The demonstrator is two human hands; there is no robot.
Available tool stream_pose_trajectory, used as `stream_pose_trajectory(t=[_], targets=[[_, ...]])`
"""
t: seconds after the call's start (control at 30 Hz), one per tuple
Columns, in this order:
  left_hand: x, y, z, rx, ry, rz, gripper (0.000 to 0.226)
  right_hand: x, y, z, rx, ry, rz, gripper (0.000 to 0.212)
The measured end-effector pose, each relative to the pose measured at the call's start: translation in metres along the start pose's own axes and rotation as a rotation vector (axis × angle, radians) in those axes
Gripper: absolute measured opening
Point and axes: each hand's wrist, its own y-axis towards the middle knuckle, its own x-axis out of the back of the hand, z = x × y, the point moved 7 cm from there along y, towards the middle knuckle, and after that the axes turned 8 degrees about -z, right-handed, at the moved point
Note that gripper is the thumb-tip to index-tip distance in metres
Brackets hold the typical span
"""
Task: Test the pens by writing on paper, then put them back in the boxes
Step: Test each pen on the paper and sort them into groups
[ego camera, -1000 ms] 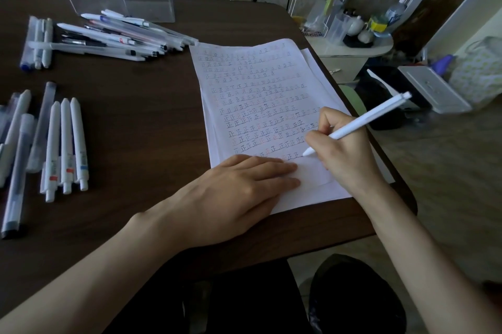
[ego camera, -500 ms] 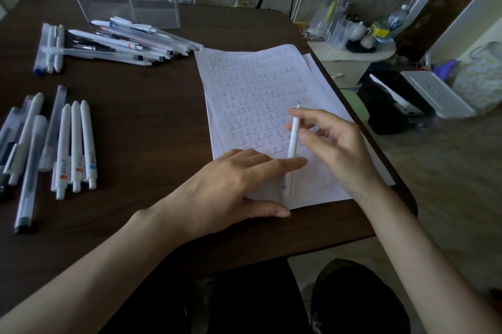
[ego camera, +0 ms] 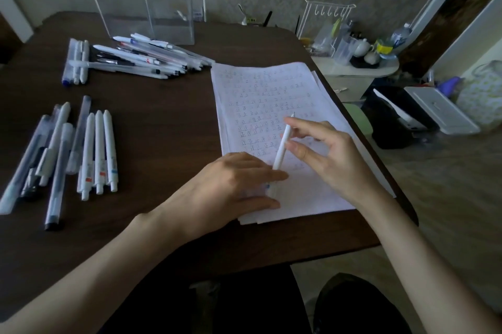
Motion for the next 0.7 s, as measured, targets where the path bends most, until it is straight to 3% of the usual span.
stream_pose_trajectory(t=[0.17,0.3,0.5,0.7], targets=[[0.060,-0.035,0.031,0.147,0.334,-0.137,0.051,-0.015,0.043,0.020,0.021,-0.078,0.009,0.035],[0.090,-0.072,0.048,0.249,0.615,-0.114,0.056,-0.065,0.092,0.040,0.075,-0.202,0.114,0.023],[0.093,-0.082,0.057,0.381,0.723,-0.189,0.054,-0.152,0.158,0.079,0.241,-0.332,0.141,0.026],[0.094,-0.083,0.057,0.381,0.737,-0.240,0.048,-0.201,0.186,0.083,0.311,-0.666,0.141,0.023]])
